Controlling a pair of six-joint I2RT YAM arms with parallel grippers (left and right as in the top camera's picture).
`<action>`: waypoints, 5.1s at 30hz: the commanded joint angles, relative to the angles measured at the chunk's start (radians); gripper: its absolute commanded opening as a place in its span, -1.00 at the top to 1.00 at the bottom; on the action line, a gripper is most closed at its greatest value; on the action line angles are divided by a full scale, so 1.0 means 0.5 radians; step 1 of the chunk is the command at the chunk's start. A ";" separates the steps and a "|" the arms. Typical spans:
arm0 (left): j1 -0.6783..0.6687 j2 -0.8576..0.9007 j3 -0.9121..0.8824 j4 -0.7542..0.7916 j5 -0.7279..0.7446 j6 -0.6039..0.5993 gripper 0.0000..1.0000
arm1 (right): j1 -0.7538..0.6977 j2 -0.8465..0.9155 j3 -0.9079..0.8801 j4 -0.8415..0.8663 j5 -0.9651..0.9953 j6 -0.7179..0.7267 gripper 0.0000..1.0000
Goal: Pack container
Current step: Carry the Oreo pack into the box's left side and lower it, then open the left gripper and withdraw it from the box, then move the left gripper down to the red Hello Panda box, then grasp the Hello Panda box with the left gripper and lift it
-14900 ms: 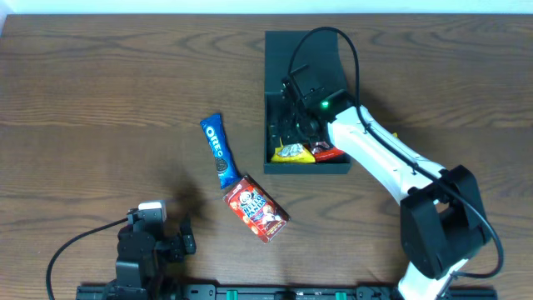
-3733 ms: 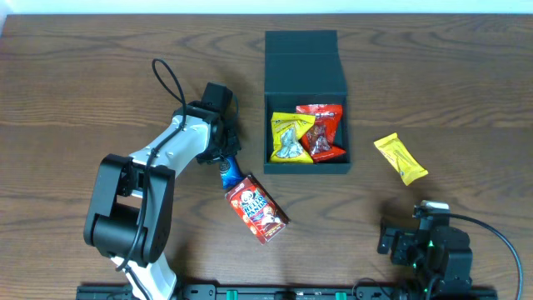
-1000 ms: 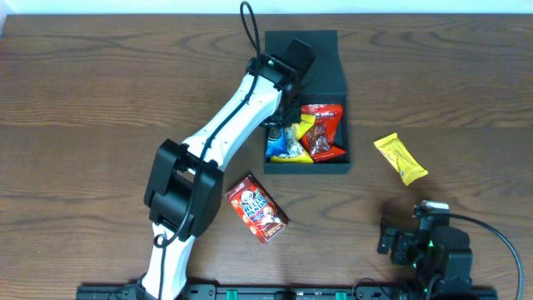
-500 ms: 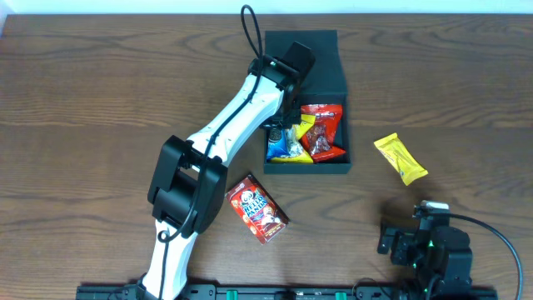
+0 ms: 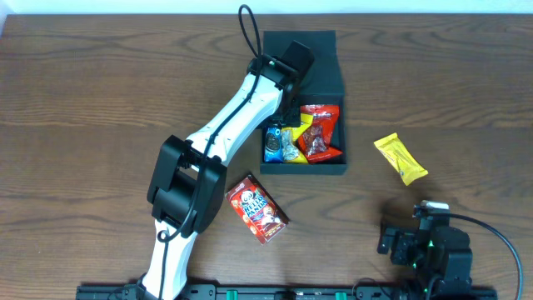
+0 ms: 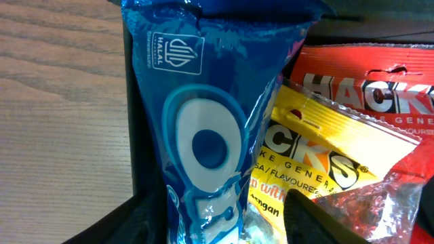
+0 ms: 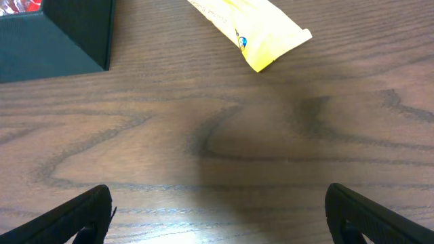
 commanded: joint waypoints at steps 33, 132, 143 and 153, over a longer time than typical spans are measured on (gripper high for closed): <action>0.012 -0.088 -0.002 0.323 0.098 0.149 -0.91 | -0.011 -0.008 -0.005 -0.007 -0.006 -0.031 -0.98; -0.320 -0.901 -1.933 0.793 0.255 -1.386 -0.96 | -0.011 -0.008 -0.005 -0.007 -0.006 -0.030 -0.99; -0.327 -0.901 -1.933 0.793 0.255 -1.386 -0.69 | -0.011 -0.008 -0.005 -0.007 -0.006 -0.030 -0.99; -0.329 -0.901 -1.933 0.793 0.256 -1.385 -0.43 | -0.011 -0.008 -0.005 -0.007 -0.006 -0.030 -0.99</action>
